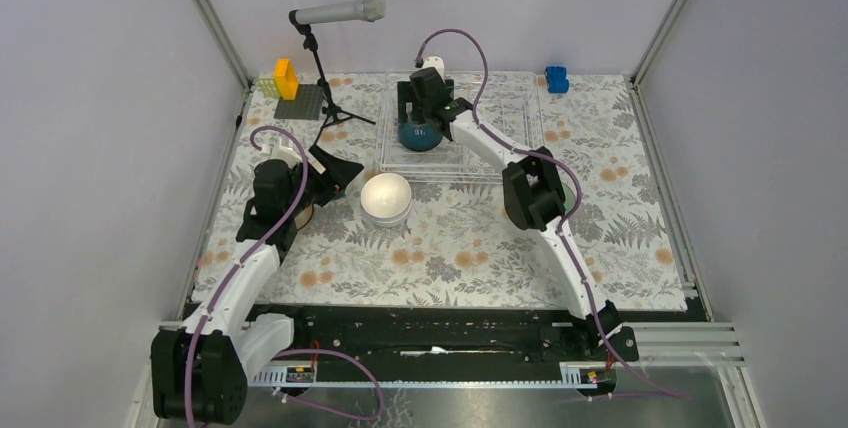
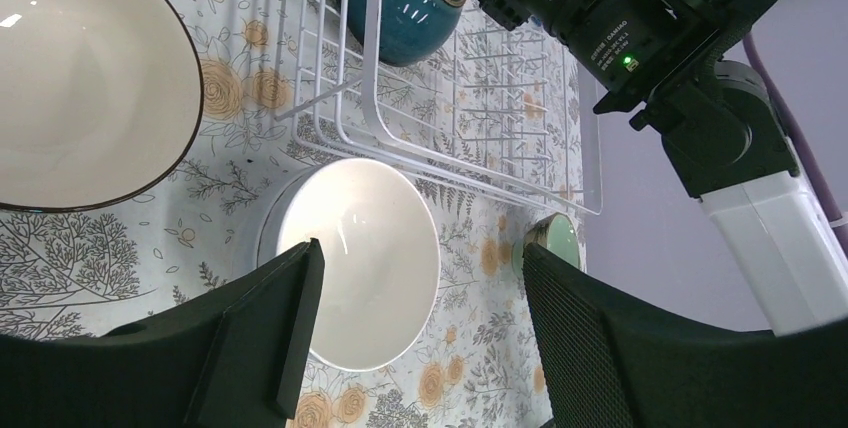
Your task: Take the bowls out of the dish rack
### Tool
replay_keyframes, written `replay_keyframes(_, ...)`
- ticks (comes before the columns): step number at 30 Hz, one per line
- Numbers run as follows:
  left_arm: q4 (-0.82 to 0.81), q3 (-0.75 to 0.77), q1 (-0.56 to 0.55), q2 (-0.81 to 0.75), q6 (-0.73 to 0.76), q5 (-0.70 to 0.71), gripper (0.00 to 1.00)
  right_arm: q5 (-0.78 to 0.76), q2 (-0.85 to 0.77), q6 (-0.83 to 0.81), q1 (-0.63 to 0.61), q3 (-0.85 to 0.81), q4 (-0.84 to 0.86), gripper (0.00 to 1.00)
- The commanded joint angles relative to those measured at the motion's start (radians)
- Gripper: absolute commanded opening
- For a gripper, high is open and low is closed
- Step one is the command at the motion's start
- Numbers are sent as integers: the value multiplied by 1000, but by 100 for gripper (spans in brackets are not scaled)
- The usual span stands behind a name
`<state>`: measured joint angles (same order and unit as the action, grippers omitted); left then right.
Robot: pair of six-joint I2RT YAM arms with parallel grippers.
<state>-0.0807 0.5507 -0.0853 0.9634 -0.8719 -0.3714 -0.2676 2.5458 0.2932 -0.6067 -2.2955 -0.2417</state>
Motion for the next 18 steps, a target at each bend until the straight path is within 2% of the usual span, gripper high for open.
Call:
replay_keyframes(1, -26, 44, -2, 1, 13, -17, 78, -1, -16, -3, 0, -14, -98, 100)
replay_keyframes(5, -26, 45, -3, -4, 10, -18, 78, 10, -77, 14, 1, 84, -130, 100)
replay_keyframes(10, -25, 37, -4, -16, 6, -24, 78, 44, -153, 34, 0, 156, -164, 91)
replay_keyframes(13, -20, 32, -4, -27, 4, -23, 78, 69, -186, 52, 2, 165, -193, 87)
replay_keyframes(18, -12, 35, -4, -30, 5, -22, 78, 112, -195, 74, 10, 146, -205, 88)
